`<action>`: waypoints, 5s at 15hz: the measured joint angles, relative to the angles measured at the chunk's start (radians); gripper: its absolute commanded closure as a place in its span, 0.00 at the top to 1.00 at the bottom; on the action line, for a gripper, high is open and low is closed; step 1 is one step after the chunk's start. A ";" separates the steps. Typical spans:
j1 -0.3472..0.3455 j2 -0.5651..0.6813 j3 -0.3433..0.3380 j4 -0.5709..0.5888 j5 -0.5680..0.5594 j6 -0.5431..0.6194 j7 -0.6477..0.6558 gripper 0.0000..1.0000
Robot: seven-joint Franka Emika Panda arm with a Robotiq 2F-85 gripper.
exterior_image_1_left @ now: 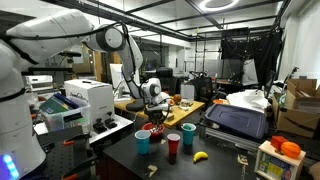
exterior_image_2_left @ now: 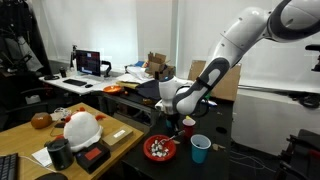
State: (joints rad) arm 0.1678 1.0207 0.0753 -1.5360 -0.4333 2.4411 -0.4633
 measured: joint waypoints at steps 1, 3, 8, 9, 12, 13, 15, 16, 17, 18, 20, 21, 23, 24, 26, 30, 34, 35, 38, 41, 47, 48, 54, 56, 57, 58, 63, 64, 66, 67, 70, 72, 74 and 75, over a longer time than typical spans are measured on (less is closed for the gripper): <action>0.000 0.000 -0.001 0.000 -0.001 0.002 0.000 0.01; 0.002 0.000 -0.004 0.000 -0.002 0.005 0.000 0.01; 0.009 0.000 -0.015 0.000 -0.003 0.011 0.000 0.01; 0.011 0.000 -0.019 0.000 -0.003 0.012 0.000 0.01; 0.016 0.000 -0.029 0.000 -0.016 0.012 0.002 0.01; 0.020 0.000 -0.035 0.000 -0.022 0.012 0.002 0.01; 0.027 -0.001 -0.045 -0.002 -0.036 0.009 0.002 0.01; 0.028 -0.003 -0.046 -0.004 -0.044 0.008 0.002 0.01; 0.029 -0.004 -0.046 -0.006 -0.052 0.004 0.002 0.01; 0.030 -0.006 -0.046 -0.008 -0.058 -0.002 0.002 0.01; 0.034 -0.011 -0.046 -0.009 -0.059 -0.028 0.001 0.01; 0.034 -0.014 -0.043 -0.010 -0.059 -0.048 0.000 0.01; 0.034 -0.023 -0.033 -0.010 -0.058 -0.096 -0.004 0.01; 0.034 -0.029 -0.028 -0.010 -0.056 -0.121 -0.008 0.01; 0.031 -0.043 -0.013 -0.010 -0.050 -0.169 -0.026 0.01; 0.019 -0.067 0.020 -0.010 -0.029 -0.239 -0.052 0.01; 0.008 -0.078 0.046 -0.010 0.003 -0.279 -0.064 0.01; 0.007 -0.080 0.049 -0.009 0.009 -0.283 -0.064 0.01; 0.006 -0.081 0.052 -0.006 0.031 -0.285 -0.064 0.01; 0.006 -0.081 0.055 0.002 0.044 -0.285 -0.061 0.01; 0.013 -0.080 0.066 0.015 0.062 -0.278 -0.032 0.01; 0.014 -0.079 0.067 0.016 0.062 -0.274 -0.020 0.01; 0.020 -0.063 0.066 0.018 0.062 -0.213 0.040 0.01; 0.025 -0.056 0.061 0.018 0.062 -0.179 0.063 0.01; 0.028 -0.051 0.058 0.018 0.062 -0.159 0.077 0.01; 0.030 -0.047 0.055 0.018 0.062 -0.142 0.086 0.01; 0.048 -0.035 0.021 0.015 0.056 -0.074 0.123 0.01; 0.052 -0.035 0.012 0.012 0.052 -0.060 0.132 0.01; 0.058 -0.035 -0.008 0.006 0.038 -0.029 0.149 0.01; 0.064 -0.035 -0.024 0.003 0.022 -0.006 0.162 0.01; 0.079 -0.035 -0.070 -0.014 -0.024 0.051 0.196 0.01; 0.086 -0.035 -0.095 -0.028 -0.049 0.079 0.212 0.01; 0.091 -0.035 -0.113 -0.040 -0.065 0.096 0.218 0.01; 0.092 -0.035 -0.118 -0.045 -0.069 0.101 0.218 0.01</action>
State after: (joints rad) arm 0.2597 0.9858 -0.0422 -1.5812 -0.5026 2.5420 -0.2456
